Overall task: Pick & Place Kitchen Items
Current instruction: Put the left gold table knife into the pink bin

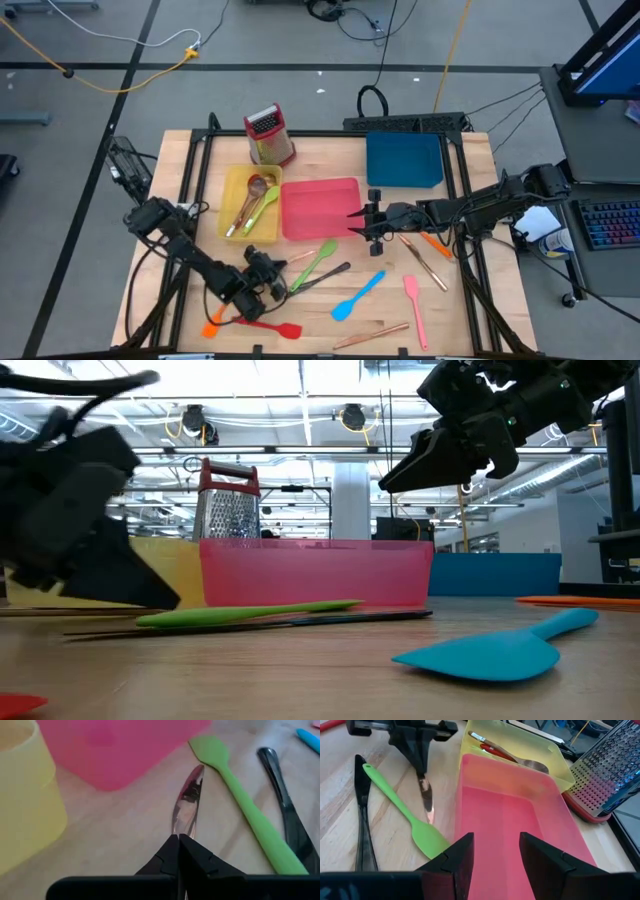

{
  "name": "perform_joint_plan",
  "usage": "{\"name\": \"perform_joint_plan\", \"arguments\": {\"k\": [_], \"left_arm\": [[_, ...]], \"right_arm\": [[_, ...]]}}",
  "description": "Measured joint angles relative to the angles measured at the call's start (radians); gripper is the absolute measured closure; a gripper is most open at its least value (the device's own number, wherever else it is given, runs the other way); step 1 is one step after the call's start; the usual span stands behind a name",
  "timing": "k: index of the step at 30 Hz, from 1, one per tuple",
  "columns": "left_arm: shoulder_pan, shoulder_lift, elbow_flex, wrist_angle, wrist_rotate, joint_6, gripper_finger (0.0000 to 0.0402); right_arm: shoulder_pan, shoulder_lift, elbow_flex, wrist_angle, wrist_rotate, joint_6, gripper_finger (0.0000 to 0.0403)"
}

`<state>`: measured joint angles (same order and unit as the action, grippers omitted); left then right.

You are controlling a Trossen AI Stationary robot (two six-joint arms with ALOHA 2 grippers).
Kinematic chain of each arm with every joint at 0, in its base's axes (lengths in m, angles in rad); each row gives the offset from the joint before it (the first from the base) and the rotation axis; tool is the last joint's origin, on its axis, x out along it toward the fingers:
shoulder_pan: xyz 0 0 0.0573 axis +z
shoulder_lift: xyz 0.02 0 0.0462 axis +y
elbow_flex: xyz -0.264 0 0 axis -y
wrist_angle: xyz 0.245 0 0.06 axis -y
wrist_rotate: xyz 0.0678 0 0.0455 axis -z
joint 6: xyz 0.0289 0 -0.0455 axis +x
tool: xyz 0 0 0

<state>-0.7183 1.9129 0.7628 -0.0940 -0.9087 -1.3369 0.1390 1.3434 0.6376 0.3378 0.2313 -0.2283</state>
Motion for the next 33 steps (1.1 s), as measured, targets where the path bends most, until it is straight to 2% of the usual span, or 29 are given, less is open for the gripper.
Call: {"name": "perform_joint_plan", "arguments": {"k": [10, 13, 19, 23, 28, 33], "left_arm": [[0.088, -0.002, 0.002, 0.129, 0.096, 0.203, 0.0381], [0.087, -0.002, 0.002, 0.134, 0.097, 0.237, 0.0368], [0.083, -0.011, 0.0, 0.159, 0.083, 0.347, 0.031], [0.068, -0.06, -0.002, 0.138, 0.052, 0.427, 0.0281], [0.044, -0.131, 0.0, 0.112, 0.035, 0.456, 0.0273], [-0.004, -0.135, 0.0, 0.098, 0.023, 0.43, 0.0272]], "right_arm": [[0.0, 0.0, 0.0, 0.0, -0.001, 0.0, 0.0252], [0.0, 0.0, 0.0, 0.0, -0.001, 0.0, 0.0252], [0.0, 0.0, 0.0, 0.0, -0.001, 0.0, 0.0252], [0.0, 0.0, 0.0, 0.0, -0.001, 0.0, 0.0252], [0.0, 0.0, 0.0, 0.001, -0.001, 0.006, 0.0252], [0.0, 0.0, 0.0, 0.002, -0.001, 0.007, 0.0252]]}}
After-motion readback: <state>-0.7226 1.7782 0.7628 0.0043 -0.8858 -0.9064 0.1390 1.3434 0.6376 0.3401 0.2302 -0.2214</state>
